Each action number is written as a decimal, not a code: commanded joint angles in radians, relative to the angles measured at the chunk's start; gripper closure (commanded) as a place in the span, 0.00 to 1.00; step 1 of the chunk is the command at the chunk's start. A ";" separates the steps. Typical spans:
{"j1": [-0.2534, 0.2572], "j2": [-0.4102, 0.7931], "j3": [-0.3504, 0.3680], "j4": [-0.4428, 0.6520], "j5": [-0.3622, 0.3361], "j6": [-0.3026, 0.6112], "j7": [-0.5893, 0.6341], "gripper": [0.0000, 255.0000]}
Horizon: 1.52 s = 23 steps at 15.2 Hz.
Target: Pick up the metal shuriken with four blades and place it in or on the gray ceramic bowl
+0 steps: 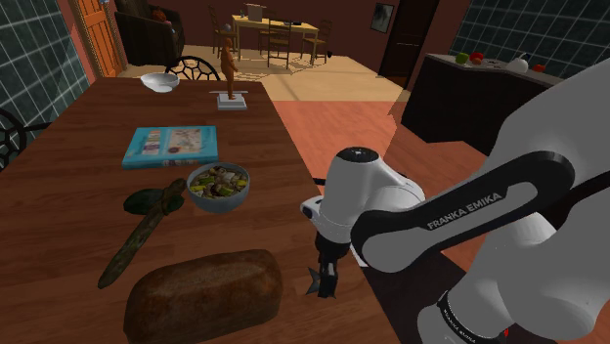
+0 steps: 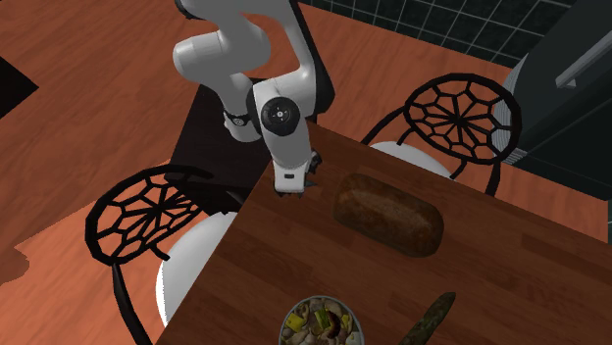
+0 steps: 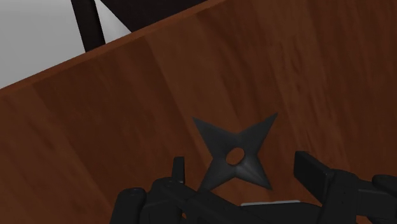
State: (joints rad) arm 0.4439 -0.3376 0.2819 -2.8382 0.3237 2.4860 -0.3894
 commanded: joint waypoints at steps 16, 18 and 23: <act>0.002 0.023 0.003 -0.008 0.005 0.032 -0.003 1.00; 0.002 0.023 0.003 -0.008 0.005 0.032 -0.003 1.00; 0.000 -0.056 -0.005 0.011 -0.006 -0.066 0.008 1.00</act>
State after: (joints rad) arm 0.4442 -0.3789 0.2779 -2.8321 0.3195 2.4402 -0.3847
